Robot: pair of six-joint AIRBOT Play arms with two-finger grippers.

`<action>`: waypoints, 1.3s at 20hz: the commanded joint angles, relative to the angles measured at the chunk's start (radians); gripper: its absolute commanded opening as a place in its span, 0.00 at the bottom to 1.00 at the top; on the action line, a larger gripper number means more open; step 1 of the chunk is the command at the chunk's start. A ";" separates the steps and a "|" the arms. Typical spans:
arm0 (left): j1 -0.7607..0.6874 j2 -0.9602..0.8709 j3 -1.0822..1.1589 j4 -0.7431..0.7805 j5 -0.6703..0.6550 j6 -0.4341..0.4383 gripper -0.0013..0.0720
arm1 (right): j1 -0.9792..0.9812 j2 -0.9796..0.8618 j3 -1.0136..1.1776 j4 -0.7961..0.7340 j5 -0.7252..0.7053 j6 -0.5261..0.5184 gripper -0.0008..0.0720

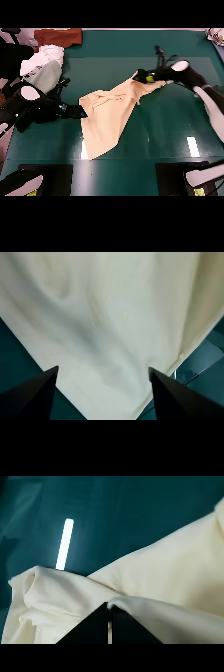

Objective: Fold the shirts.

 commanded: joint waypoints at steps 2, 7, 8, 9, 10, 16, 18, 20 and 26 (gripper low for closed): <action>-0.001 0.001 0.000 0.005 -0.022 -0.008 0.89 | 0.021 -0.235 0.306 -0.092 0.180 0.103 0.12; -0.001 0.001 0.000 0.007 -0.024 -0.008 0.89 | -0.035 -0.218 0.497 -0.318 0.394 0.189 0.67; 0.000 0.001 0.000 0.007 -0.027 -0.008 0.89 | -0.053 -0.199 0.509 -0.314 0.431 0.197 0.67; 0.000 0.001 0.000 0.007 -0.030 -0.008 0.89 | -0.065 -0.175 0.504 -0.316 0.457 0.203 0.67; -0.001 0.001 0.000 0.007 -0.036 -0.008 0.89 | -0.074 -0.148 0.476 -0.319 0.465 0.203 0.67; -0.001 0.001 0.000 0.010 -0.060 -0.007 0.89 | -0.130 0.013 0.183 -0.377 0.415 0.182 0.70; -0.001 0.001 0.000 0.018 -0.063 -0.008 0.90 | -0.135 0.074 0.077 -0.377 0.344 0.162 0.70; -0.001 0.001 0.000 0.021 -0.072 -0.013 0.89 | -0.135 0.117 -0.002 -0.376 0.266 0.159 0.70; -0.001 0.001 -0.069 -0.009 -0.058 -0.031 0.89 | -0.132 0.135 -0.077 -0.270 0.129 0.151 0.70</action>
